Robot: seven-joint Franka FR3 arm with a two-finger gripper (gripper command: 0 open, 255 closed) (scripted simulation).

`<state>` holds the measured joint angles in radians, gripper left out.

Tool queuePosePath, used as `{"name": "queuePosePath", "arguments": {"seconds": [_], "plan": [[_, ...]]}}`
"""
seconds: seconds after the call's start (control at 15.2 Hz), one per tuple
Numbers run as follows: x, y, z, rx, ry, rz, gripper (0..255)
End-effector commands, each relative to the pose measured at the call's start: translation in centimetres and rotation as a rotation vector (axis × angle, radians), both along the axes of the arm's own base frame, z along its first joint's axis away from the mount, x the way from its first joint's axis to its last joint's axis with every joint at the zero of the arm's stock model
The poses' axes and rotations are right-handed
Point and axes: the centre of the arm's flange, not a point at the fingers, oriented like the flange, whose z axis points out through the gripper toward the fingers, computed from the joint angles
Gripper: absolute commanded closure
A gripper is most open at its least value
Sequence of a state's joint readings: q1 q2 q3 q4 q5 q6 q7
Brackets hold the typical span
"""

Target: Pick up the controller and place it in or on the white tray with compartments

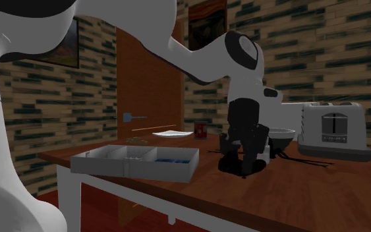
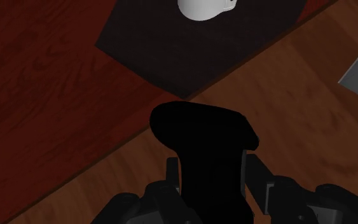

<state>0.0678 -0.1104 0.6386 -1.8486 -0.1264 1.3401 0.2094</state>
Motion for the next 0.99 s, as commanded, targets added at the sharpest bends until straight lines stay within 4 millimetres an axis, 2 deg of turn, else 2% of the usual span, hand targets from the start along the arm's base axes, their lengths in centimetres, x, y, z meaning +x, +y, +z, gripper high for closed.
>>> {"name": "queuePosePath", "arguments": {"seconds": [0.0, 0.92], "plan": [[0.0, 0.0, 1.1, 0.0, 0.0, 0.0, 255], [0.0, 0.0, 8.5, 0.0, 0.0, 0.0, 255]]}}
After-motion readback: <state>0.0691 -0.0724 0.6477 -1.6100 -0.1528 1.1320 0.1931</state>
